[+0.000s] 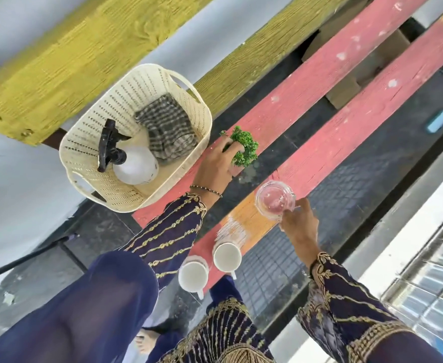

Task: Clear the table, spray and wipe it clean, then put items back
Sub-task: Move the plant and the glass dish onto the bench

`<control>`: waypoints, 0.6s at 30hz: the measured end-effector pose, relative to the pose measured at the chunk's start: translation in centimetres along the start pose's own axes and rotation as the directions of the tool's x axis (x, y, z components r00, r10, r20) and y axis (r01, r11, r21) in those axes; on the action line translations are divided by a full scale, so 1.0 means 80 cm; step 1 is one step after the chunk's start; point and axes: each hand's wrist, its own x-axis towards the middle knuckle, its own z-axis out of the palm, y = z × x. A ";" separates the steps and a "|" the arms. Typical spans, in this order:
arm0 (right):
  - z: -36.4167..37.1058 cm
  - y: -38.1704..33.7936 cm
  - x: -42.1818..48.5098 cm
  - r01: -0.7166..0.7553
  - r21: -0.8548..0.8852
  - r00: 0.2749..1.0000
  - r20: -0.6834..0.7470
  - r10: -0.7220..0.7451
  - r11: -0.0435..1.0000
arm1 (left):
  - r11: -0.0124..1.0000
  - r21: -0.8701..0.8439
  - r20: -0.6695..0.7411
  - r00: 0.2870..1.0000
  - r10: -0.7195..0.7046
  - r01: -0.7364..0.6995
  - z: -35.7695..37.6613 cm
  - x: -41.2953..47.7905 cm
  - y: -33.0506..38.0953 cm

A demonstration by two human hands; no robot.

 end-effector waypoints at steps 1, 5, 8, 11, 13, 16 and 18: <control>0.000 0.002 0.000 0.006 0.004 1.000 -0.011 -0.006 1.000 | 1.000 0.004 -0.001 1.000 -0.014 0.014 0.000 0.001 -0.001; -0.003 0.009 -0.002 0.039 0.009 0.999 -0.036 -0.038 0.999 | 0.997 0.050 0.011 0.998 -0.062 0.061 0.001 0.003 0.000; -0.009 0.007 -0.005 0.079 -0.018 0.997 -0.024 -0.079 0.997 | 0.984 0.159 0.028 0.996 -0.086 0.081 0.003 0.003 -0.001; -0.015 0.001 -0.012 0.117 -0.069 0.992 -0.047 -0.121 0.991 | 0.974 0.202 0.030 0.994 -0.108 0.100 0.000 0.000 0.003; -0.019 -0.004 -0.019 0.134 -0.097 0.988 -0.064 -0.141 0.986 | 0.971 0.217 0.022 0.994 -0.106 0.099 -0.006 -0.005 0.006; -0.024 -0.012 -0.032 0.167 -0.180 0.980 -0.080 -0.184 0.969 | 0.968 0.226 0.030 0.992 -0.122 0.112 -0.017 -0.015 0.010; -0.026 -0.018 -0.043 0.234 -0.263 0.962 -0.076 -0.262 0.936 | 0.968 0.220 0.030 0.991 -0.127 0.117 -0.029 -0.026 0.013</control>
